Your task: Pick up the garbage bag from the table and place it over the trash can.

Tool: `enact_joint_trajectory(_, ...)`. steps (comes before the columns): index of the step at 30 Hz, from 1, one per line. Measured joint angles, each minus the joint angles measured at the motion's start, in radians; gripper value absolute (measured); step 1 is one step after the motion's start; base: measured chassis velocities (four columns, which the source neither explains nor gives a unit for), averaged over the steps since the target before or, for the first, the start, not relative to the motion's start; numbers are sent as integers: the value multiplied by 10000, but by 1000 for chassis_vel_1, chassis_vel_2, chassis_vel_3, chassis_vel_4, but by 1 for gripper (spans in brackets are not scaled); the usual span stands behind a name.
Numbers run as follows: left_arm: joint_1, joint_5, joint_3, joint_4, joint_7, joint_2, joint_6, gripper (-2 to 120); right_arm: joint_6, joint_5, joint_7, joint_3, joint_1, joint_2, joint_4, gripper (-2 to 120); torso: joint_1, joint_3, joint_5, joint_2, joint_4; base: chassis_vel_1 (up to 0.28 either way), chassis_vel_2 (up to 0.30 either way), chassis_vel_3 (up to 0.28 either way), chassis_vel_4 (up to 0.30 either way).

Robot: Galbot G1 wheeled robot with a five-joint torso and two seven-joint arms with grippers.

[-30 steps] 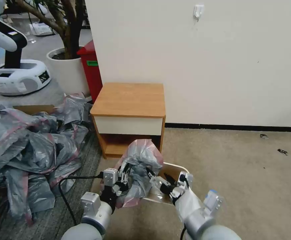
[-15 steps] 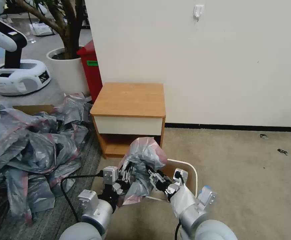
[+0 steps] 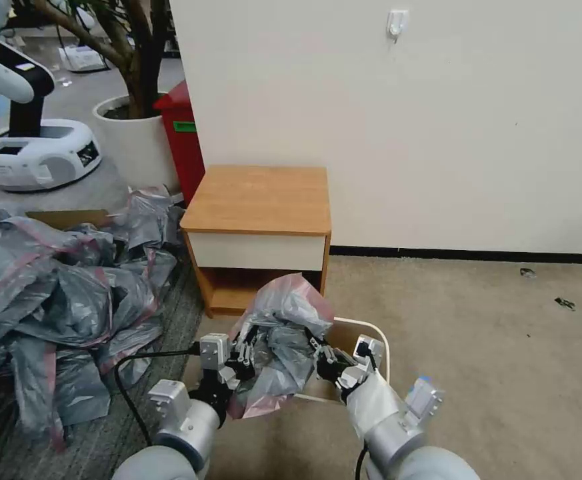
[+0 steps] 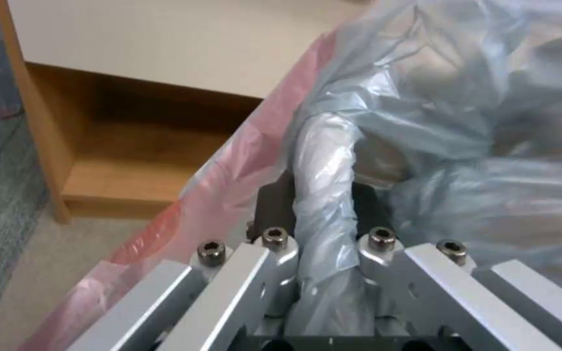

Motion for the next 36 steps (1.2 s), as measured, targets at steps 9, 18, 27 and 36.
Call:
enact_joint_trajectory(9,109,129,19,68,-131,9,29,7,-993,884,88,925,274,-960,1013,0,0,-1,2,0,-1,0,0,0,0)
enact_joint_trajectory(18,310,122,110,-22,109,-51,11,6,-1703,2462,1318,1448,2117,-2080,441,0,0,0,2,0,0,0,0,0,0)
enact_joint_trajectory(27,483,0,34,-125,165,-173,-14,6,-1946,3319,2566,1757,2840,-2491,148,0,-1,0,0,0,1,0,0,0,0)
enact_joint_trajectory(36,412,-609,-97,-108,-30,-245,-2,6,-2047,3532,2748,2054,2478,-2656,575,6,-1,0,0,0,0,0,0,0,0)
